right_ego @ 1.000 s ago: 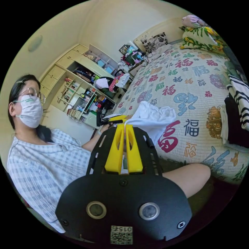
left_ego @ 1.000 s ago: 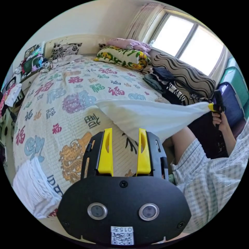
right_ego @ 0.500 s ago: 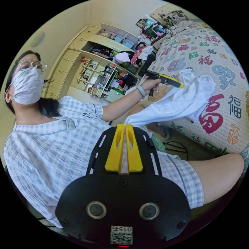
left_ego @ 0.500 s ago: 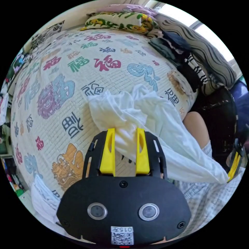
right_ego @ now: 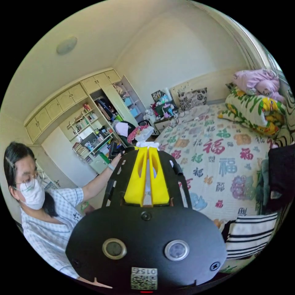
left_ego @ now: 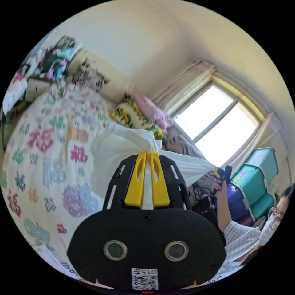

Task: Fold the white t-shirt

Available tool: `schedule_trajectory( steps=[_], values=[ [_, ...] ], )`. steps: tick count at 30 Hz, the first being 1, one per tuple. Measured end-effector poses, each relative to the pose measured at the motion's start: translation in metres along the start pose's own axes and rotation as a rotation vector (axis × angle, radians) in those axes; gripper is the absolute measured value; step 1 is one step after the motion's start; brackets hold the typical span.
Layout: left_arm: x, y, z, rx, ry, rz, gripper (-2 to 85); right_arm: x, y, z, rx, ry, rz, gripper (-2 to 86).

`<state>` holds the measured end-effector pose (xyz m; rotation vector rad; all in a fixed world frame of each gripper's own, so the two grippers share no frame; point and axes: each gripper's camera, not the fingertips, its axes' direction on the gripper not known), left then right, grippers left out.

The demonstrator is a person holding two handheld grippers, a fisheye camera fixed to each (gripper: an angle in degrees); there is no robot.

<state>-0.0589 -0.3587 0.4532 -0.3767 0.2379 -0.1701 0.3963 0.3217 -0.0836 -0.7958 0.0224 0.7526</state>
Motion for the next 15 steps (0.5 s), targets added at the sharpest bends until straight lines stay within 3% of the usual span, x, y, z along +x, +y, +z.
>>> schedule_trajectory(
  steps=[2, 6, 10, 15],
  values=[
    [0.032, -0.017, -0.043, 0.038, -0.073, 0.137, 0.0, -0.011, -0.024, -0.009, 0.037, 0.008, -0.041, -0.3],
    [0.025, 0.024, -0.067, -0.012, -0.178, 0.211, -0.3, -0.026, -0.011, -0.010, 0.020, 0.009, -0.110, -0.2],
    [-0.039, 0.148, -0.053, -0.141, -0.215, 0.163, -0.6, 0.000, 0.071, 0.015, -0.108, -0.078, 0.005, -0.2],
    [-0.117, 0.329, -0.014, -0.385, -0.162, -0.077, -0.6, 0.050, 0.201, 0.042, -0.312, -0.028, 0.273, -0.3]
  ],
)
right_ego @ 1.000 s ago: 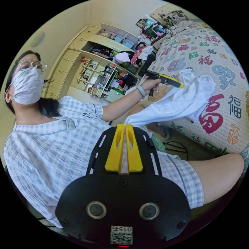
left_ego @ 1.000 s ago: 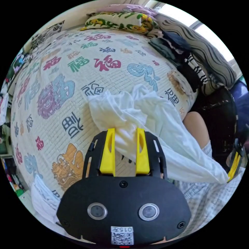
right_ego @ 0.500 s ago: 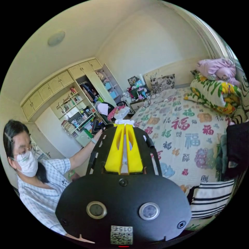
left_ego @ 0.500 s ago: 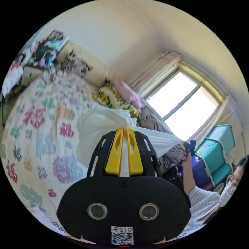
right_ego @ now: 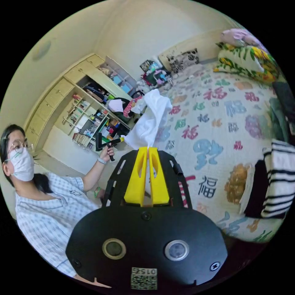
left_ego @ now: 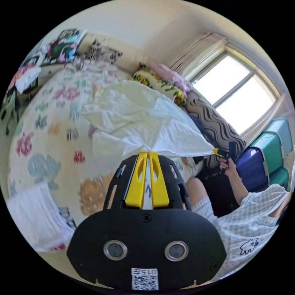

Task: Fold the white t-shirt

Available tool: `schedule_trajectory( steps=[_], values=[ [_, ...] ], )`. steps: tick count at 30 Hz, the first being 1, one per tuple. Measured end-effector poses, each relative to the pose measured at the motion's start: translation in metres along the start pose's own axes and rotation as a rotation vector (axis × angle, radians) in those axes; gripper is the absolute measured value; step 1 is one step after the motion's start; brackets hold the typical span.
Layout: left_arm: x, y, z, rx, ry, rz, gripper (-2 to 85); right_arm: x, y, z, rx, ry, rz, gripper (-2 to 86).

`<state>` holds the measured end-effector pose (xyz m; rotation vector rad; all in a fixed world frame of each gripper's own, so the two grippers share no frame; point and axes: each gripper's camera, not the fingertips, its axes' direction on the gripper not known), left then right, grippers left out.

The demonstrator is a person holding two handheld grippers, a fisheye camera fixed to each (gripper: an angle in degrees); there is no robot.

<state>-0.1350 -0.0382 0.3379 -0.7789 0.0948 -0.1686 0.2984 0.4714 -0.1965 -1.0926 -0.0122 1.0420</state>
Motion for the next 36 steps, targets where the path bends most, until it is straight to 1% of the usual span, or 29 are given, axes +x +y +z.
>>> schedule_trajectory(
  steps=[1, 2, 3, 4, 6, 9, 10, 11, 14, 17, 19, 20, 21, 22, 23, 24, 25, 26, 27, 28, 29, 30, 32, 34, 36],
  values=[
    [-0.010, 0.035, 0.022, -0.064, -0.012, -0.046, -0.6, 0.019, 0.026, 0.010, -0.029, 0.005, 0.085, -0.3],
    [-0.018, 0.065, 0.041, -0.119, -0.007, -0.084, -0.5, 0.028, 0.039, 0.015, -0.048, -0.008, 0.122, -0.3],
    [-0.022, 0.078, 0.049, -0.143, 0.012, -0.101, -0.5, 0.043, 0.061, 0.023, -0.093, -0.019, 0.191, -0.3],
    [-0.027, 0.098, 0.061, -0.180, 0.056, -0.137, -0.4, 0.053, 0.079, 0.030, -0.142, 0.012, 0.239, -0.3],
    [-0.031, 0.117, 0.064, -0.193, 0.052, -0.167, -0.1, 0.061, 0.099, 0.036, -0.190, 0.035, 0.265, -0.3],
    [-0.045, 0.130, 0.039, -0.133, -0.035, -0.249, 2.8, 0.067, 0.116, 0.027, -0.162, 0.009, 0.284, -0.3],
    [-0.055, 0.135, 0.023, -0.082, -0.098, -0.293, 6.1, 0.071, 0.120, 0.021, -0.147, 0.020, 0.298, -0.3],
    [-0.066, 0.139, 0.011, -0.039, -0.166, -0.331, 7.5, 0.073, 0.121, 0.017, -0.140, 0.024, 0.302, -0.3],
    [-0.099, 0.139, 0.010, -0.016, -0.241, -0.408, 10.2, 0.084, 0.122, 0.000, -0.109, 0.034, 0.317, -0.3],
    [-0.127, 0.125, 0.047, -0.093, -0.276, -0.428, 11.2, 0.094, 0.118, -0.010, -0.090, 0.040, 0.322, -0.3],
    [-0.133, 0.113, 0.080, -0.169, -0.213, -0.398, 11.0, 0.098, 0.114, -0.011, -0.092, 0.042, 0.314, -0.3],
    [-0.133, 0.105, 0.103, -0.254, -0.254, -0.357, 10.1, 0.099, 0.113, -0.011, -0.096, 0.046, 0.313, -0.3],
    [-0.131, 0.102, 0.111, -0.287, -0.320, -0.324, 9.7, 0.101, 0.111, -0.011, -0.104, 0.051, 0.309, -0.3],
    [-0.126, 0.097, 0.120, -0.325, -0.412, -0.270, 7.1, 0.103, 0.109, -0.011, -0.112, 0.049, 0.309, -0.3],
    [-0.128, 0.091, 0.122, -0.365, -0.391, -0.239, 4.6, 0.105, 0.108, -0.012, -0.114, 0.045, 0.309, -0.3],
    [-0.131, 0.087, 0.121, -0.374, -0.326, -0.217, 3.5, 0.107, 0.105, -0.015, -0.111, 0.036, 0.307, -0.3],
    [-0.145, 0.080, 0.109, -0.348, -0.164, -0.243, 1.8, 0.109, 0.100, -0.020, -0.094, 0.023, 0.306, -0.3],
    [-0.161, 0.068, 0.082, -0.244, -0.025, -0.289, 0.8, 0.110, 0.097, -0.023, -0.082, 0.010, 0.306, -0.3],
    [-0.166, 0.061, 0.064, -0.176, 0.018, -0.307, 0.6, 0.113, 0.088, -0.031, -0.052, -0.021, 0.302, -0.3],
    [-0.168, 0.040, 0.023, -0.054, 0.063, -0.296, 0.1, 0.114, 0.075, -0.041, -0.024, -0.046, 0.294, -0.3],
    [-0.157, 0.016, -0.020, 0.029, 0.059, -0.231, 0.0, 0.113, 0.067, -0.047, -0.014, -0.056, 0.284, -0.3],
    [-0.147, 0.004, -0.041, 0.057, 0.040, -0.186, -0.1, 0.105, 0.049, -0.059, 0.007, -0.063, 0.237, -0.3],
    [-0.100, -0.025, -0.114, 0.110, -0.010, 0.006, -0.2, 0.082, 0.025, -0.079, 0.028, -0.048, 0.127, -0.3],
    [-0.073, -0.020, -0.157, 0.157, 0.022, 0.094, -0.3, 0.048, 0.011, -0.104, 0.047, -0.031, -0.007, -0.3],
    [-0.061, 0.003, -0.186, 0.182, 0.065, 0.135, -0.3, 0.027, 0.015, -0.118, 0.047, -0.012, -0.074, -0.4]
  ],
)
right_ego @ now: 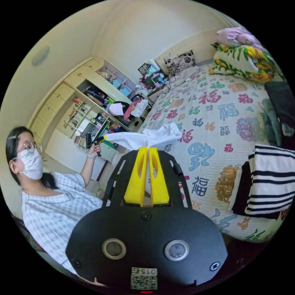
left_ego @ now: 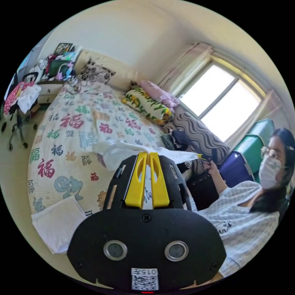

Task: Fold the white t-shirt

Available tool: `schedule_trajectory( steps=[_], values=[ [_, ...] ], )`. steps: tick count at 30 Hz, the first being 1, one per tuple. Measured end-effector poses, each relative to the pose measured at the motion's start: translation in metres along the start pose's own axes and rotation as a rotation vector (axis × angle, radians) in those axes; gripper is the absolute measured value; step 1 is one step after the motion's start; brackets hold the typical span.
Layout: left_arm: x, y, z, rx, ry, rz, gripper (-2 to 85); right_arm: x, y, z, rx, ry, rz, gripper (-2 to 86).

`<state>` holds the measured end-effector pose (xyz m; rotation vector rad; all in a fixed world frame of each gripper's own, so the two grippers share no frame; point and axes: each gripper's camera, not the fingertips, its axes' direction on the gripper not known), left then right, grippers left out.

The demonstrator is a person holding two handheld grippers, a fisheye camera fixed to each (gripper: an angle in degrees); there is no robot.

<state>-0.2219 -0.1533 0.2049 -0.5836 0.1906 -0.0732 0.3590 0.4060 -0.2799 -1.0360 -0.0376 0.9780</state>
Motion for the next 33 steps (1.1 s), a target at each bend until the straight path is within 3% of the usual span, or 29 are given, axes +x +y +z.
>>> schedule_trajectory(
  steps=[5, 10, 13, 17, 20, 23, 27, 33],
  values=[
    [-0.012, 0.113, -0.053, 0.022, 0.074, -0.116, -0.4, -0.019, 0.050, -0.024, -0.004, -0.079, 0.004, -0.4],
    [-0.056, 0.179, -0.035, -0.060, 0.078, -0.258, -0.4, -0.003, 0.096, -0.009, -0.113, -0.131, 0.135, -0.3],
    [-0.113, 0.147, 0.009, -0.111, 0.097, -0.348, -0.4, 0.024, 0.067, 0.012, -0.165, -0.138, 0.170, -0.3],
    [-0.157, 0.014, 0.017, 0.126, 0.135, -0.424, -0.5, 0.050, -0.034, 0.021, -0.120, -0.153, 0.192, -0.4],
    [-0.115, -0.100, -0.026, 0.312, 0.120, -0.334, -0.5, 0.028, -0.142, -0.009, 0.022, -0.105, 0.144, -0.3],
    [-0.046, -0.181, -0.081, 0.390, 0.088, -0.181, -0.5, -0.036, -0.229, -0.059, 0.148, -0.030, 0.011, -0.3],
    [0.021, -0.212, -0.129, 0.385, 0.046, -0.005, -0.5, -0.122, -0.280, -0.117, 0.244, 0.038, -0.160, -0.2],
    [0.054, -0.141, -0.127, 0.241, 0.082, 0.140, -0.3, -0.162, -0.232, -0.139, 0.171, 0.027, -0.329, -0.2]
  ],
)
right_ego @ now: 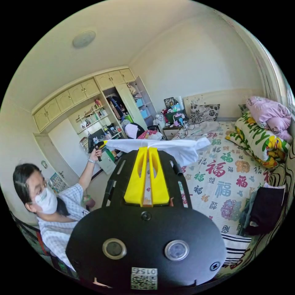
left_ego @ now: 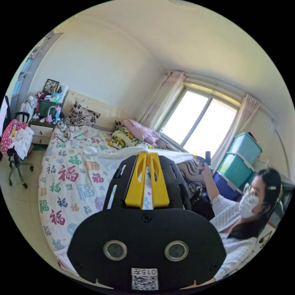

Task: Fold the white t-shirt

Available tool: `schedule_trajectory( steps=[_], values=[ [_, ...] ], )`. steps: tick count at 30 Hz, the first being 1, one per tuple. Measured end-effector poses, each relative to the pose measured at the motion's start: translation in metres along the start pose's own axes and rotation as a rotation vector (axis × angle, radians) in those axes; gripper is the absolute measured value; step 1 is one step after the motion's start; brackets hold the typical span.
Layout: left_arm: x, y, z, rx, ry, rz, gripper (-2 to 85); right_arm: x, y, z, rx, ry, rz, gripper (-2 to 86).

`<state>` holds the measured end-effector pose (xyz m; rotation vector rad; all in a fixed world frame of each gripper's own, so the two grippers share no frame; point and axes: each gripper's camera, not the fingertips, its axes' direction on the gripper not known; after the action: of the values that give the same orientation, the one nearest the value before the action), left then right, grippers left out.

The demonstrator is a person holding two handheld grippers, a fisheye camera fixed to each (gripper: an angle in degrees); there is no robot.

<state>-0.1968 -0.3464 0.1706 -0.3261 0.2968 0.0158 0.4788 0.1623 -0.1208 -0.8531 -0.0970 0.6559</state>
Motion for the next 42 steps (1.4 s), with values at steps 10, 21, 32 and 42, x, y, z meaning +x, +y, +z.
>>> schedule_trajectory(
  steps=[10, 21, 32, 42],
  values=[
    [-0.068, 0.316, 0.140, -0.489, 0.002, -0.426, -0.3, 0.063, 0.250, 0.110, -0.432, -0.017, 0.482, -0.3],
    [-0.023, 0.393, 0.264, -1.014, -0.239, -0.447, 0.7, 0.066, 0.300, 0.223, -0.909, 0.145, 0.578, 0.2],
    [0.037, 0.305, 0.270, -1.064, -0.296, -0.431, 6.4, 0.061, 0.233, 0.227, -0.783, 0.129, 0.609, 7.2],
    [0.063, 0.065, 0.385, -0.808, -0.472, 0.004, 6.9, 0.117, 0.031, 0.264, -0.513, 0.206, 0.328, 8.2]
  ],
)
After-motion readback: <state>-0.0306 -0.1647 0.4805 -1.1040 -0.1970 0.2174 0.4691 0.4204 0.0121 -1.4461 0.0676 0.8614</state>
